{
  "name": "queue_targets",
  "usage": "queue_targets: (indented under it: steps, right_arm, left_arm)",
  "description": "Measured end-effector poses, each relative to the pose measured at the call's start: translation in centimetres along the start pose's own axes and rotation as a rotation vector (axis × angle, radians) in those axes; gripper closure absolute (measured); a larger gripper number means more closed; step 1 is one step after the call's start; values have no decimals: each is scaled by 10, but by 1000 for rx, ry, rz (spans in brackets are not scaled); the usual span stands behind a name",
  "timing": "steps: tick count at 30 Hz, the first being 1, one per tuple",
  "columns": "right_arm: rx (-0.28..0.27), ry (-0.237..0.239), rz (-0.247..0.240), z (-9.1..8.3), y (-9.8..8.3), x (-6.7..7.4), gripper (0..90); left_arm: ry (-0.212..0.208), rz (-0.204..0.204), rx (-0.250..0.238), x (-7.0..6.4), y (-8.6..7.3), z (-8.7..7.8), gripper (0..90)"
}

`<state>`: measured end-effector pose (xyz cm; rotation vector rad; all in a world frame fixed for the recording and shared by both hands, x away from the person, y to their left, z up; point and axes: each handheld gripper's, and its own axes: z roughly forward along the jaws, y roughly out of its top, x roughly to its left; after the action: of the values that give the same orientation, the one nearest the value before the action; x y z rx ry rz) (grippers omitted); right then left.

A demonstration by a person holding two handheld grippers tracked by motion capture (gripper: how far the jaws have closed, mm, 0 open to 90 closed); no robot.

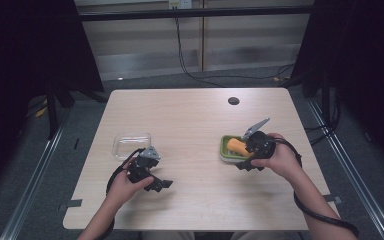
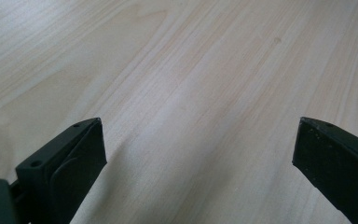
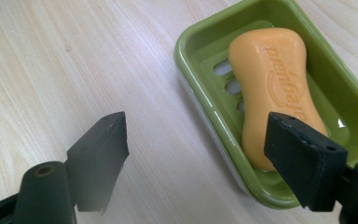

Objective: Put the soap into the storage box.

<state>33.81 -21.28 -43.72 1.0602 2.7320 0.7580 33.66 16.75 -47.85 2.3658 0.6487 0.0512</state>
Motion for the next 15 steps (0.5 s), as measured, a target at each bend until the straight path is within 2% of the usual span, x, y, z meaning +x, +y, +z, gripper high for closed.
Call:
queue_targets:
  steps: [1,4,15]
  right_arm:
    - [-1,-5,-2,0,-2,1,212]
    - [-5,2,-5,0,-5,3,209]
    - [-30,23,-4,0,-12,13,197]
  left_arm:
    - [-3,-10,-9,-1,0,1,22]
    - [-2,-9,-7,-1,0,1,22]
    - [-3,8,4,0,0,1,22]
